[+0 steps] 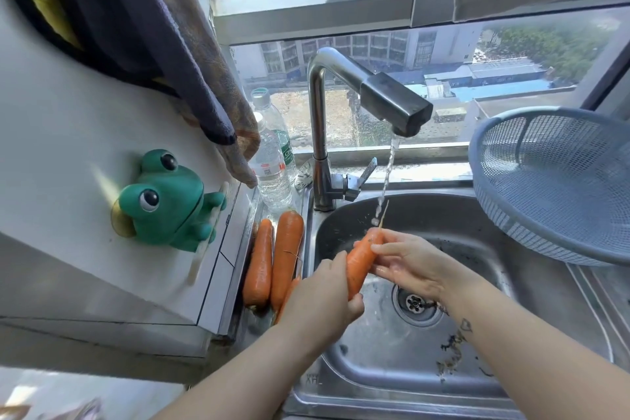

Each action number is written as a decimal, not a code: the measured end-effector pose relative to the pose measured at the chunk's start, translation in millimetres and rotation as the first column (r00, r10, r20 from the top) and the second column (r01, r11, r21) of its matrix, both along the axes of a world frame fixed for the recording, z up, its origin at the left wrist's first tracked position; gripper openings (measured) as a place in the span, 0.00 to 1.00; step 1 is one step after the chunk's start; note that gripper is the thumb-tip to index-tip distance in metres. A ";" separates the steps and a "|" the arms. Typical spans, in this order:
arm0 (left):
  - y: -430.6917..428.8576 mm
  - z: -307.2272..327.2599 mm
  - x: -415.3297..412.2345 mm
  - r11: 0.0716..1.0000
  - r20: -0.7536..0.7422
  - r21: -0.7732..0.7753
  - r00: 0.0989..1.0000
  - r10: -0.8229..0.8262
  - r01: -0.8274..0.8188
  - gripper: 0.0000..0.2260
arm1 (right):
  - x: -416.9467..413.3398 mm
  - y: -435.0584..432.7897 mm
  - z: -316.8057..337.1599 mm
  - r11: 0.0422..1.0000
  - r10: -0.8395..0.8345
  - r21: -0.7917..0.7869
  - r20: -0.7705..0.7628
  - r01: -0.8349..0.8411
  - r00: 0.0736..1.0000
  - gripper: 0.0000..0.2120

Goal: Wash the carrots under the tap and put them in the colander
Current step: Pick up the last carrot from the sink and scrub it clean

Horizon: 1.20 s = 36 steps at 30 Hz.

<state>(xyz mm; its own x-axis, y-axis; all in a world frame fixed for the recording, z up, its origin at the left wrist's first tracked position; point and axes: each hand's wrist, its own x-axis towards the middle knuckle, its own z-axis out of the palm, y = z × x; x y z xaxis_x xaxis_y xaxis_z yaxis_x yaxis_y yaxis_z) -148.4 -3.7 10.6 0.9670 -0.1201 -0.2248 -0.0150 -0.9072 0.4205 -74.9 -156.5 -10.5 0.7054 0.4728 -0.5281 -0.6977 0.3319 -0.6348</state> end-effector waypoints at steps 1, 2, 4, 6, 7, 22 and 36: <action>0.2 -0.7 -0.8 1.000 -0.014 -0.015 1.000 0.007 -0.008 0.12 | -0.7 1.3 -0.9 1.000 0.001 -0.013 0.001 -0.001 1.000 0.11; 0.3 -1.6 -1.6 0.999 -0.024 -0.028 1.000 0.014 -0.015 0.11 | -1.1 2.9 -1.9 1.000 -0.002 -0.027 0.001 0.002 1.000 0.11; -0.7 -2.5 -4.0 1.000 -0.009 -0.011 1.000 0.015 -0.015 0.13 | -1.7 6.4 -3.2 0.999 -0.033 -0.035 -0.015 0.033 0.999 0.11; -1.6 -3.4 -5.4 0.999 0.034 0.041 0.999 -0.001 -0.001 0.18 | -1.6 8.7 -2.4 0.996 -0.083 -0.032 -0.042 0.082 0.996 0.11; -1.7 -4.4 -5.4 0.997 0.055 0.074 0.998 -0.009 0.005 0.22 | -1.4 9.3 -1.3 0.994 -0.106 -0.029 -0.052 0.105 0.993 0.11; -3.1 -3.0 -1.2 0.986 0.064 0.166 0.997 -0.042 0.031 0.28 | -1.2 7.2 0.9 0.986 -0.125 -0.108 0.019 0.126 0.992 0.06; -5.6 -5.1 1.0 0.989 0.072 0.146 0.996 -0.046 0.035 0.30 | 4.0 5.4 2.1 0.974 -0.104 -0.193 0.074 0.117 0.992 0.11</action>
<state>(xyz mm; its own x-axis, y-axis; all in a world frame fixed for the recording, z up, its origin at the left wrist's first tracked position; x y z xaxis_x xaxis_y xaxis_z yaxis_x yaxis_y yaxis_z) -147.3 -9.2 5.5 0.9768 -0.1312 -0.1692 -0.0797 -0.9562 0.2818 -70.9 -151.1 -8.4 0.7823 0.2813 -0.5557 -0.6202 0.2691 -0.7368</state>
